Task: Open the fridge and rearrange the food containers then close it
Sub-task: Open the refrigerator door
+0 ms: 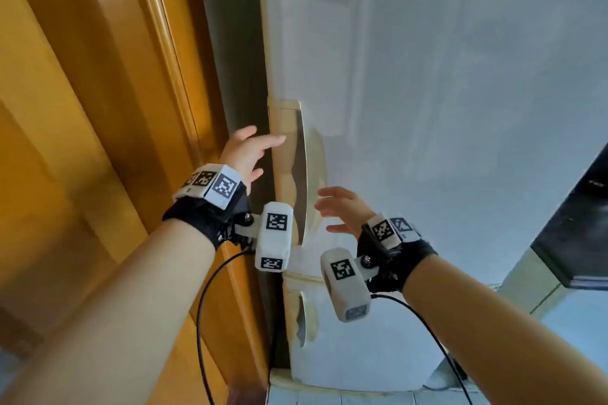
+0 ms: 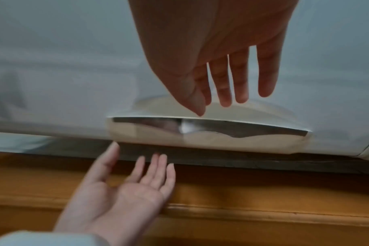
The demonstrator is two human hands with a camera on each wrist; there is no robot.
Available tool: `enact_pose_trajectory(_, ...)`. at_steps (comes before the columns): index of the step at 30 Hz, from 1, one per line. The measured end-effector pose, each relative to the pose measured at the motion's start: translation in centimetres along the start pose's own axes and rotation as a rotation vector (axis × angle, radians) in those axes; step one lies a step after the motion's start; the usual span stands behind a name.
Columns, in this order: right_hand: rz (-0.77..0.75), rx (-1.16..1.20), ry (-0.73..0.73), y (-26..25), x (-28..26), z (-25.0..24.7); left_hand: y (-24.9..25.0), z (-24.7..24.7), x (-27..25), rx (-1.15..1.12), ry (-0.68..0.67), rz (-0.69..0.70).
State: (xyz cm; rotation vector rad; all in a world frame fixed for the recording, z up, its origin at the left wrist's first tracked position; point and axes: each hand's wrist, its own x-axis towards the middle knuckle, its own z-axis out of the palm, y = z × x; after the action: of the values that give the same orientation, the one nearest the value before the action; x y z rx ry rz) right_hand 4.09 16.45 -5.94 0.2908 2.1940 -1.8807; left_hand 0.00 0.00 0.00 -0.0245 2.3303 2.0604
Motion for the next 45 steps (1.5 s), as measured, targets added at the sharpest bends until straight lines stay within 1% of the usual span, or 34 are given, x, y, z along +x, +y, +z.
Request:
enact_pose_trajectory(1,-0.003,0.0,0.015,-0.1,0.8,0.4,0.2,0.0,0.6,-0.014,-0.033,0.01)
enact_pose_trajectory(3,-0.001,0.008,0.045,-0.4,2.3,0.9,0.7,0.3,2.2,-0.07,-0.053,0.009)
enact_pose_trajectory(4,0.0,0.019,0.06,-0.4,2.8,1.1,0.9,0.5,2.8,-0.096,-0.058,0.016)
enact_pose_trajectory(8,-0.032,-0.032,0.144,-0.4,3.9,1.1,1.7,1.7,4.9,-0.085,-0.054,0.094)
enact_pose_trajectory(12,-0.056,-0.087,0.113,-0.1,4.2,0.7,1.5,2.4,5.4,0.035,-0.006,0.196)
enact_pose_trajectory(14,-0.058,-0.086,0.092,-0.1,4.0,1.0,1.5,2.3,5.3,0.109,-0.001,0.223)
enact_pose_trajectory(17,-0.05,-0.078,0.112,0.1,3.7,1.6,1.7,1.9,4.8,0.125,-0.025,0.235)
enact_pose_trajectory(20,-0.053,-0.088,0.093,0.4,3.0,2.0,1.2,1.7,3.6,0.112,-0.024,0.257)
enact_pose_trajectory(26,-0.086,-0.126,0.018,1.3,-1.1,1.8,0.0,1.7,-1.4,0.048,0.08,0.311)
enact_pose_trajectory(29,-0.121,-0.135,0.018,2.0,-4.4,1.3,-0.2,1.8,-5.2,0.024,0.123,0.296)
enact_pose_trajectory(32,-0.165,-0.11,0.027,2.8,-8.5,0.4,-0.4,2.1,-9.6,0.048,0.159,0.33)
enact_pose_trajectory(36,-0.252,-0.054,0.105,4.6,-14.4,-0.4,-0.8,2.7,-16.3,-0.074,0.126,0.318)
enact_pose_trajectory(39,-0.297,-0.034,0.195,6.5,-18.5,-1.2,-1.4,3.2,-20.7,-0.143,0.115,0.353)
enact_pose_trajectory(41,-0.281,0.0,0.264,7.9,-21.1,-2.2,-1.5,3.7,-23.4,-0.181,0.119,0.377)
enact_pose_trajectory(43,-0.242,0.061,0.326,9.2,-23.7,-3.7,-1.0,4.5,-25.0,-0.21,0.134,0.444)
enact_pose_trajectory(45,-0.217,0.102,0.365,10.6,-26.4,-5.4,-0.1,5.7,-26.4,-0.311,0.092,0.508)
